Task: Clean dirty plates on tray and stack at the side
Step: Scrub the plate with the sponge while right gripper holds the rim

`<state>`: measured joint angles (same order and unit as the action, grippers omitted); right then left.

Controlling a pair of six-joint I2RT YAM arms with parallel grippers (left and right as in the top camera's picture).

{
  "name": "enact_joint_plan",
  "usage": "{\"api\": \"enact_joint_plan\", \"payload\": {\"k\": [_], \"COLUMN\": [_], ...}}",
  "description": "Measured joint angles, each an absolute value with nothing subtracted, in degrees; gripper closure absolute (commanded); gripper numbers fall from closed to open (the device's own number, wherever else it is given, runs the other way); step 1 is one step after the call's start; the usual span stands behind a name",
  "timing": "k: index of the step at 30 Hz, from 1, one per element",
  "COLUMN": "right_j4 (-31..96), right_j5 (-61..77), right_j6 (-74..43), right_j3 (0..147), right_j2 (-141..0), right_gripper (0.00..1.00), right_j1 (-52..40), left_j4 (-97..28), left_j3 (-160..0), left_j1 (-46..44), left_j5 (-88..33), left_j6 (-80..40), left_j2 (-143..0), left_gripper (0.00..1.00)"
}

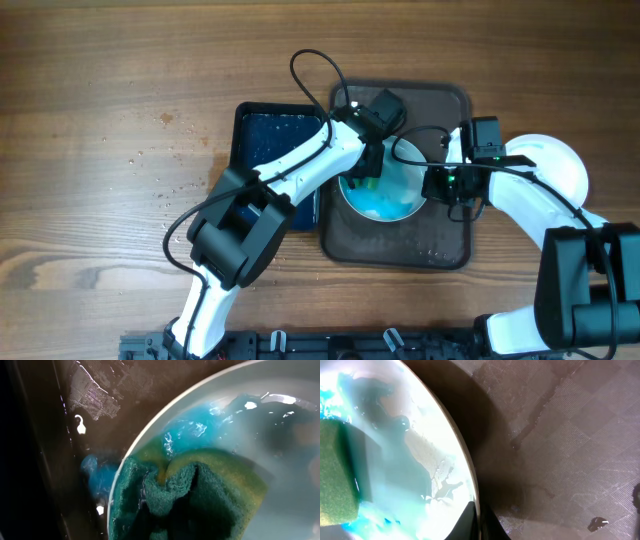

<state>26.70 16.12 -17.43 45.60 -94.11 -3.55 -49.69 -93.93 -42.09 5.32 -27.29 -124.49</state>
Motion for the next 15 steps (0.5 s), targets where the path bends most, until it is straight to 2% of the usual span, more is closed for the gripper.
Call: {"api": "enact_joint_plan", "payload": {"k": [5, 10, 15], "right_j4": [26.83, 27.2, 27.62], "right_j5": [16.29, 15.88, 15.86], "right_j6": [-17.43, -17.45, -17.45], "right_j3": [45.65, 45.69, 45.8], "right_j2": [-94.24, -94.24, -94.24], "right_gripper": [0.96, 0.96, 0.96], "right_j1": [-3.53, -2.9, -2.9], "left_j4": [-48.71, -39.68, -39.03], "left_j3": [-93.91, -93.14, -93.14], "left_j1": [-41.34, -39.75, -44.71], "left_j5": [1.43, -16.56, -24.14], "left_j6": [-27.29, -26.0, -25.71], "left_j2": [-124.49, -124.73, -124.75], "left_gripper": [0.96, 0.96, 0.96]}}
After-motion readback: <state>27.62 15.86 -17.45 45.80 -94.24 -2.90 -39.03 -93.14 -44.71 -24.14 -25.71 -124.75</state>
